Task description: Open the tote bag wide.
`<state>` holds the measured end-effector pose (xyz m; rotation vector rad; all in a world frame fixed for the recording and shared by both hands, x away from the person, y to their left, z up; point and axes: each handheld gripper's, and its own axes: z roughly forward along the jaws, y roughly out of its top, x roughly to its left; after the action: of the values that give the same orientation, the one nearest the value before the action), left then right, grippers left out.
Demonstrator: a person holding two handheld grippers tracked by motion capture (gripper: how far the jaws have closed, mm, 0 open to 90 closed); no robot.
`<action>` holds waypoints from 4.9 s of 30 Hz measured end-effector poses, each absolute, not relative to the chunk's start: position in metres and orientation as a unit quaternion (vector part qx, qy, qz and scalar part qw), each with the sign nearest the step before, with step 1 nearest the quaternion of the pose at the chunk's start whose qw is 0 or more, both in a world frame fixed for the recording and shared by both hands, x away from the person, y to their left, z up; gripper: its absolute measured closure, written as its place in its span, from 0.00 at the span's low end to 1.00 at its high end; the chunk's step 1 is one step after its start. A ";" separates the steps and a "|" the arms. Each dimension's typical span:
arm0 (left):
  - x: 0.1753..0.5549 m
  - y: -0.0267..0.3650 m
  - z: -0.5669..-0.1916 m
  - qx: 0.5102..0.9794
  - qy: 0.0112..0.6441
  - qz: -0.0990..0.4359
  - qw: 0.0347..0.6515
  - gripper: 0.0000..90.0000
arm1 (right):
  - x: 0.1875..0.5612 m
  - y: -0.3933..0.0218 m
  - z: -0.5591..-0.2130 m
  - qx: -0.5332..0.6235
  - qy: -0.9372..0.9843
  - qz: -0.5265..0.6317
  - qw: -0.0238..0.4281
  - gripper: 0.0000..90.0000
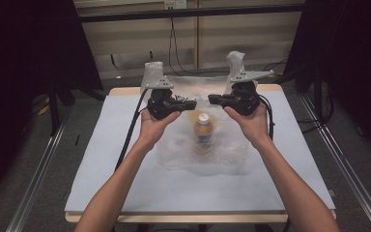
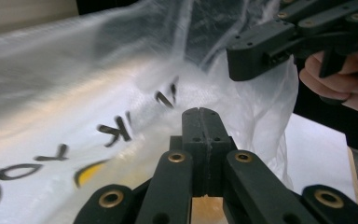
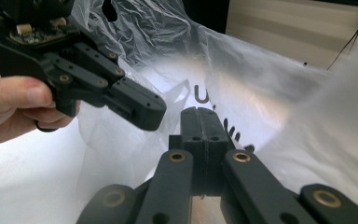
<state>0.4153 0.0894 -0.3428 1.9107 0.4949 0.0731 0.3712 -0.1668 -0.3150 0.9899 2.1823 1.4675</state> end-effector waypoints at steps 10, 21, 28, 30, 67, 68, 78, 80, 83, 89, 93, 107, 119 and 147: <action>0.411 0.090 -0.380 0.822 0.213 0.010 0.528 1.00 | 0.368 -0.181 -0.350 0.370 0.769 0.499 0.148 1.00; 0.399 0.093 -0.393 0.827 0.202 0.002 0.525 1.00 | 0.358 -0.186 -0.392 0.376 0.776 0.494 0.115 1.00; 0.397 0.102 -0.410 0.829 0.213 -0.009 0.517 1.00 | 0.349 -0.191 -0.407 0.376 0.779 0.491 0.105 1.00; 0.398 0.103 -0.415 0.832 0.212 -0.009 0.512 1.00 | 0.348 -0.193 -0.416 0.380 0.779 0.490 0.095 1.00; 0.400 0.111 -0.490 0.872 0.250 -0.034 0.419 1.00 | 0.347 -0.217 -0.488 0.410 0.817 0.397 0.075 1.00; 0.401 0.111 -0.489 0.877 0.239 -0.031 0.416 1.00 | 0.347 -0.217 -0.488 0.410 0.818 0.397 0.075 1.00; 0.387 0.125 -0.479 0.878 0.235 -0.026 0.416 1.00 | 0.333 -0.219 -0.475 0.401 0.813 0.416 0.074 1.00; 0.384 0.129 -0.470 0.879 0.225 -0.018 0.419 1.00 | 0.328 -0.217 -0.465 0.391 0.806 0.438 0.079 1.00; 0.374 0.131 -0.461 0.872 0.214 -0.015 0.439 1.00 | 0.317 -0.218 -0.456 0.380 0.801 0.456 0.079 1.00; 0.357 0.136 -0.444 0.864 0.196 -0.008 0.463 1.00 | 0.301 -0.223 -0.444 0.368 0.798 0.470 0.087 1.00; 0.349 0.139 -0.432 0.857 0.182 -0.004 0.481 1.00 | 0.290 -0.229 -0.434 0.367 0.789 0.483 0.094 1.00; 0.351 0.126 -0.378 0.822 0.158 0.018 0.547 1.00 | 0.300 -0.222 -0.373 0.337 0.763 0.538 0.122 1.00; 0.388 0.106 -0.357 0.824 0.179 0.028 0.537 1.00 | 0.330 -0.183 -0.337 0.301 0.775 0.543 0.117 1.00; 0.390 0.113 -0.473 0.918 0.194 -0.027 0.345 1.00 | 0.406 -0.224 -0.472 0.435 0.805 0.400 0.063 1.00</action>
<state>0.3903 0.1134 -0.4735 2.3839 0.5025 -0.0695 0.4059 -0.2238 -0.4720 1.3126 2.4306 1.2078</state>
